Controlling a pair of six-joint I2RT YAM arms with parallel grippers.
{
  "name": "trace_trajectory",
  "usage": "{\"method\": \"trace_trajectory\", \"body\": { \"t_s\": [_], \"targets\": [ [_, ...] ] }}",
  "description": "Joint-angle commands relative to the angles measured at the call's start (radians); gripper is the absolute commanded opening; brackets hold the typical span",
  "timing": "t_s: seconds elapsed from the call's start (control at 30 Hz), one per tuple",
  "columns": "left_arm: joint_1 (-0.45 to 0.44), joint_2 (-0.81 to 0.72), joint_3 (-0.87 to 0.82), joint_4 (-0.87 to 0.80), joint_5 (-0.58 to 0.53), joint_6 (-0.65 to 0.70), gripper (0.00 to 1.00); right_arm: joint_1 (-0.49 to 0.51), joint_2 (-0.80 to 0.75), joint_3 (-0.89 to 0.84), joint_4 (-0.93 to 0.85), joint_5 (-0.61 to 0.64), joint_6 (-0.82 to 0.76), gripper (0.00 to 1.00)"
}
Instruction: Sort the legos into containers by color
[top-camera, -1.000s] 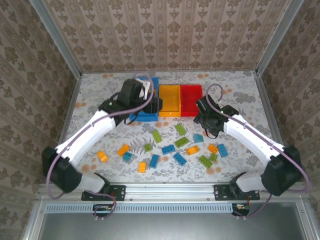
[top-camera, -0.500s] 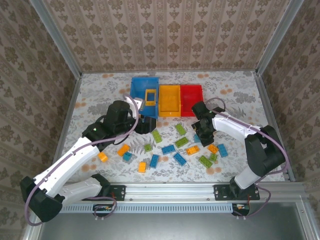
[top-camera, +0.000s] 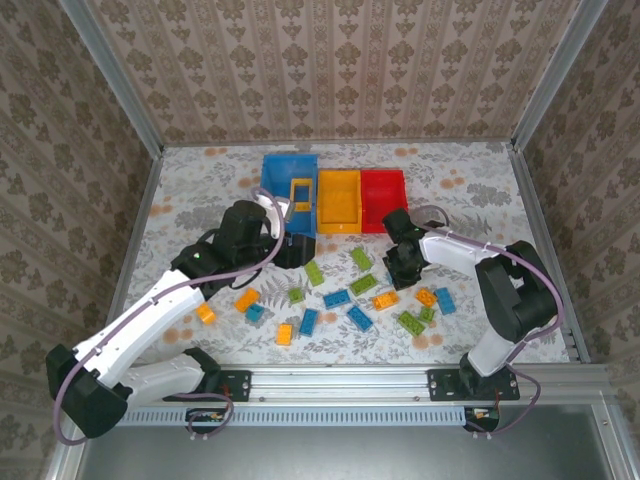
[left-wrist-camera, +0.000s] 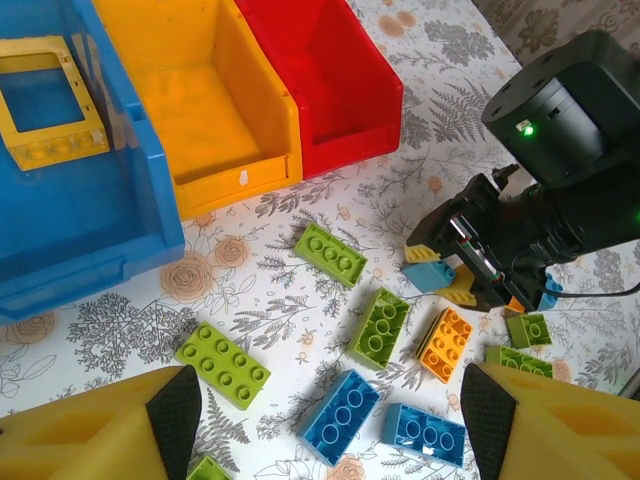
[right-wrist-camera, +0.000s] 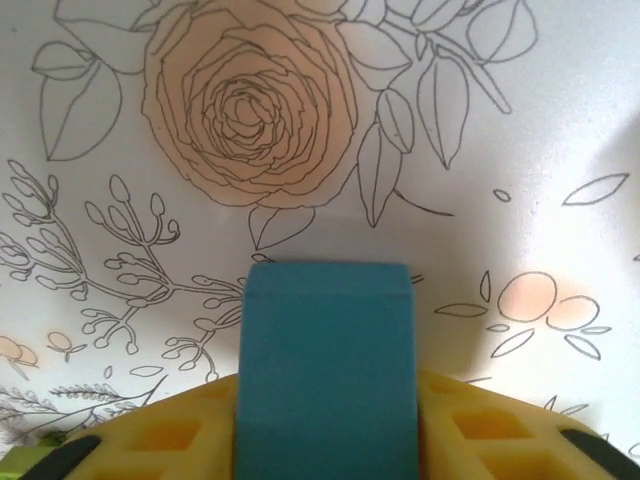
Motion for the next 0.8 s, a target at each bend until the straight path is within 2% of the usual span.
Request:
{"method": "trace_trajectory", "body": {
  "t_s": [0.0,0.1,0.2,0.3,0.4,0.6,0.77],
  "targets": [
    [-0.013,0.012,0.028,0.013,0.002,-0.02,0.72,-0.009,-0.067,0.034,-0.021,0.078,-0.094,0.29],
    [-0.021,0.029,0.05,0.027,-0.011,-0.023,0.72,-0.008,-0.114,0.098,-0.043,0.146,-0.277,0.22],
    [-0.028,0.053,0.067,0.046,-0.027,-0.026,0.72,-0.01,-0.123,0.117,0.022,0.145,-0.431,0.21],
    [-0.031,0.085,0.092,0.055,-0.044,-0.027,0.71,-0.021,-0.079,0.146,0.14,0.106,-0.57,0.21],
    [-0.034,0.111,0.115,0.056,-0.063,-0.028,0.71,-0.024,-0.001,0.23,0.181,0.081,-0.676,0.22],
    [-0.035,0.149,0.136,0.014,-0.096,-0.038,0.7,-0.056,0.134,0.359,0.189,0.084,-0.782,0.22],
    [-0.037,0.177,0.13,-0.054,-0.119,-0.078,0.7,-0.088,0.244,0.448,0.156,0.021,-0.809,0.26]
  ]
}}
